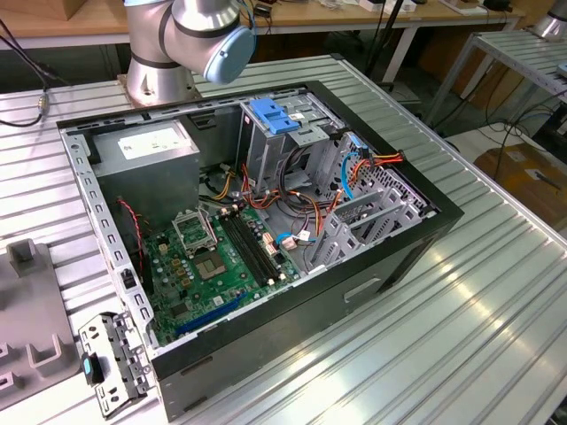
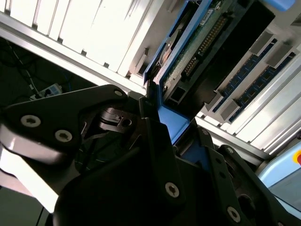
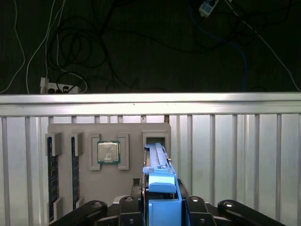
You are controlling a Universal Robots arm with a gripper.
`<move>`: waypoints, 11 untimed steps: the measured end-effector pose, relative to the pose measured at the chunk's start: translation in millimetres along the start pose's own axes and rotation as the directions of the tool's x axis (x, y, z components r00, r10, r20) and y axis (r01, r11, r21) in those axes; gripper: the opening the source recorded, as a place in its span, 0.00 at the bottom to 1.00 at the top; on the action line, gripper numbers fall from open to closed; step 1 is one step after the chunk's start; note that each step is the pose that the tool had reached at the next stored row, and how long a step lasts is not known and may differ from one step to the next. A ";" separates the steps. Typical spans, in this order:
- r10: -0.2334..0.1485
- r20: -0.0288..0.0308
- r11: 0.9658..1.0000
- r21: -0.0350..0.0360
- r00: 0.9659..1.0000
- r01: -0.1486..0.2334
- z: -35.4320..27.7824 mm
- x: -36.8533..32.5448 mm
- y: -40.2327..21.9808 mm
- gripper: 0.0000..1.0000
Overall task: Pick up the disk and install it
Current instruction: 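Pick up the disk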
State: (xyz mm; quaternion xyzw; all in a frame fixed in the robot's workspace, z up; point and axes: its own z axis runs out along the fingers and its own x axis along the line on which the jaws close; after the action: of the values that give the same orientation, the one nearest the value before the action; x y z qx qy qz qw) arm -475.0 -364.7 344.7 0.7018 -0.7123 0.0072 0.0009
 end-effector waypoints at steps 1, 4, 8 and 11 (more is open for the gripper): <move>0.000 0.000 1.000 0.000 1.000 0.000 -1.4 0.0 0.0 0.37; 0.000 0.000 1.000 0.000 1.000 0.000 -7.7 0.1 -0.1 0.37; 0.000 0.000 1.000 0.000 1.000 0.000 -13.1 0.2 -0.1 0.37; 0.000 0.000 1.000 0.000 1.000 0.000 -17.9 0.2 -0.2 0.37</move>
State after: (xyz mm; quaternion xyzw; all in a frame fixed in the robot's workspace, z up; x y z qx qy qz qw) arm -475.0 -364.7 362.6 0.7018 -0.7124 0.0072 0.0009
